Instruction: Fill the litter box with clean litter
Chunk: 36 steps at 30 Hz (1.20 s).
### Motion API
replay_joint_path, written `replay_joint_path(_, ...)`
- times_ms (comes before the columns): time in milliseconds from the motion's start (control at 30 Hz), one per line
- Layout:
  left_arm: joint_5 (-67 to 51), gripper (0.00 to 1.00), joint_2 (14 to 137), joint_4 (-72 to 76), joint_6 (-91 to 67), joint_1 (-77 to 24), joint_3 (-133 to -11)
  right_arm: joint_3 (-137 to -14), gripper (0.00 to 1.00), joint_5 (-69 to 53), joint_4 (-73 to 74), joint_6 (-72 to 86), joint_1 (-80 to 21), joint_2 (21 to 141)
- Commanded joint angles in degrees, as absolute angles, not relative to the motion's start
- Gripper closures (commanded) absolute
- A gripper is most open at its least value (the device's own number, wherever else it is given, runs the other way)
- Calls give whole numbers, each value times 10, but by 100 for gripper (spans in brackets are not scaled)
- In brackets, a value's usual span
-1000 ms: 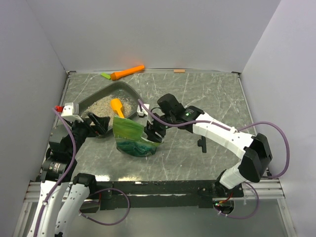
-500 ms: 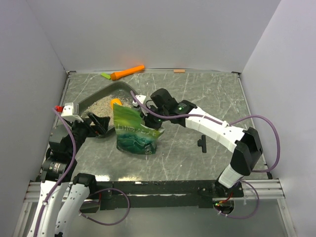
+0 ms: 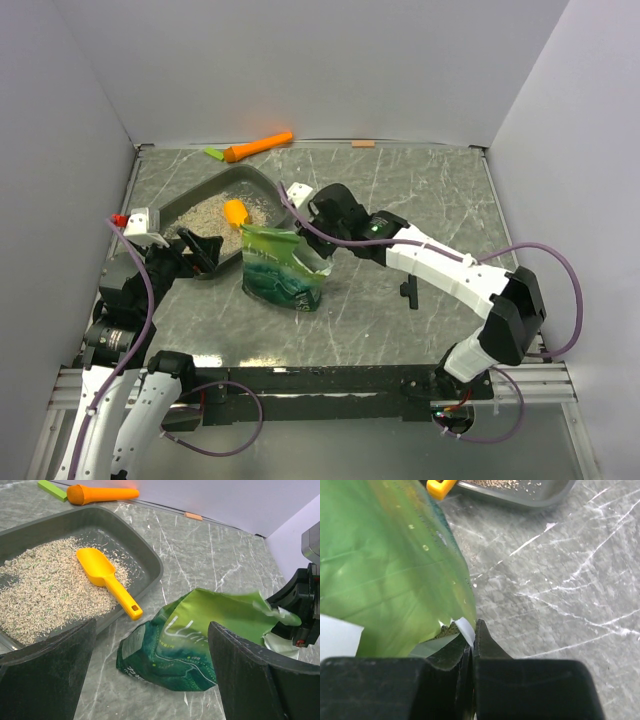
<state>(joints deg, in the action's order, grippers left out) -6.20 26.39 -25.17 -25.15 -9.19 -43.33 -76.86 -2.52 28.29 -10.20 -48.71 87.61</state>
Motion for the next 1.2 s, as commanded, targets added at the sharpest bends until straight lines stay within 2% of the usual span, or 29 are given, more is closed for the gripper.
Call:
replay_joint_path(0, -65, 3, 264, -246, -250, -91, -432, -766, 100, -16, 249, -90, -483, 835)
replay_joint_path(33, -65, 3, 264, -246, -250, -91, -431, -766, 100, -19, 248, -88, -484, 831)
replay_joint_path(67, -64, 3, 264, -245, -250, -91, -431, -765, 94, -25, 249, -87, -484, 829)
replay_joint_path(100, -64, 3, 264, -246, -250, -91, -431, -764, 74, -26, 249, -87, -483, 824)
replay_joint_path(200, -65, 3, 264, -246, -250, -91, -431, -764, 57, -18, 250, -88, -484, 800)
replay_joint_path(400, -65, 3, 262, -246, -250, -91, -431, -790, 48, 11, 294, -99, -484, 732)
replay_joint_path(467, -64, 3, 261, -246, -250, -91, -431, -800, 48, 4, 321, -105, -484, 722)
replay_joint_path(533, -64, 3, 260, -246, -250, -91, -432, -800, 51, -16, 332, -106, -485, 707)
replay_joint_path(567, -65, 3, 261, -245, -250, -91, -432, -798, 62, -23, 337, -106, -486, 702)
replay_joint_path(633, -64, 3, 259, -246, -250, -91, -431, -795, 75, -48, 349, -105, -489, 693)
replay_joint_path(667, -64, 3, 259, -246, -250, -91, -431, -791, 85, -56, 352, -98, -490, 692)
replay_joint_path(733, -63, 3, 260, -247, -250, -91, -432, -785, 97, -87, 358, -95, -491, 692)
replay_joint_path(767, -63, 3, 258, -247, -250, -91, -432, -775, 100, -94, 356, -90, -494, 693)
replay_joint_path(1167, -62, 3, 257, -247, -252, -91, -432, -750, 100, -114, 329, -71, -538, 728)
